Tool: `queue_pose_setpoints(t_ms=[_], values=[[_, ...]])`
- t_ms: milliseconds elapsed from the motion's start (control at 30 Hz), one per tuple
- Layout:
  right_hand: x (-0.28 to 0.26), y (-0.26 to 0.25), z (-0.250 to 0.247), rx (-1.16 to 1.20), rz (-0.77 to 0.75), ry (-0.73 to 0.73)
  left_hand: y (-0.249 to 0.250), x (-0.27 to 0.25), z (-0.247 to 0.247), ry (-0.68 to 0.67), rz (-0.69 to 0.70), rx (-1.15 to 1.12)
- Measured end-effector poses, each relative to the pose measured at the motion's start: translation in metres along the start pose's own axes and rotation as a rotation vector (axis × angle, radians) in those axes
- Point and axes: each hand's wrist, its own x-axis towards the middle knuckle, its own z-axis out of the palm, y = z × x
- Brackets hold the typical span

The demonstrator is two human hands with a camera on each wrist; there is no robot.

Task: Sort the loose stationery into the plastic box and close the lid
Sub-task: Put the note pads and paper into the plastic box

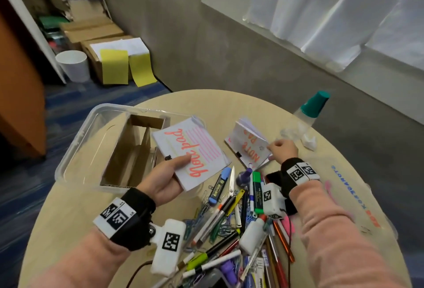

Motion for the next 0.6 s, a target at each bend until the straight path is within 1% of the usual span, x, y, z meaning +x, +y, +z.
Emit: queue_pose_setpoints(t_ms=[100, 200, 300, 367, 433, 467, 533, 600], values=[[-0.023, -0.014, -0.014, 0.09, -0.093, 0.132, 0.001, -0.003, 0.005, -0.004, 0.036, 0.054], [-0.052, -0.021, -0.031, 0.194, -0.195, 0.283, 0.005, -0.01, 0.015, -0.045, 0.121, 0.134], [-0.085, -0.025, -0.049, 0.356, -0.292, 0.315, 0.013, -0.022, 0.027, -0.16, 0.186, 0.223], [-0.111, -0.027, -0.058, 0.532, -0.304, 0.255, 0.017, -0.031, 0.039, -0.261, 0.206, 0.29], [-0.141, -0.028, -0.065, 0.747, -0.306, 0.122, 0.018, -0.038, 0.053, -0.354, 0.233, 0.36], [-0.156, -0.028, -0.067, 0.816, -0.316, 0.038, 0.017, -0.042, 0.06, -0.394, 0.251, 0.392], [-0.187, -0.025, -0.07, 0.854, -0.341, -0.128, 0.013, -0.05, 0.074, -0.462, 0.284, 0.429], [-0.211, -0.019, -0.073, 0.876, -0.355, -0.246, 0.008, -0.059, 0.084, -0.512, 0.31, 0.455]])
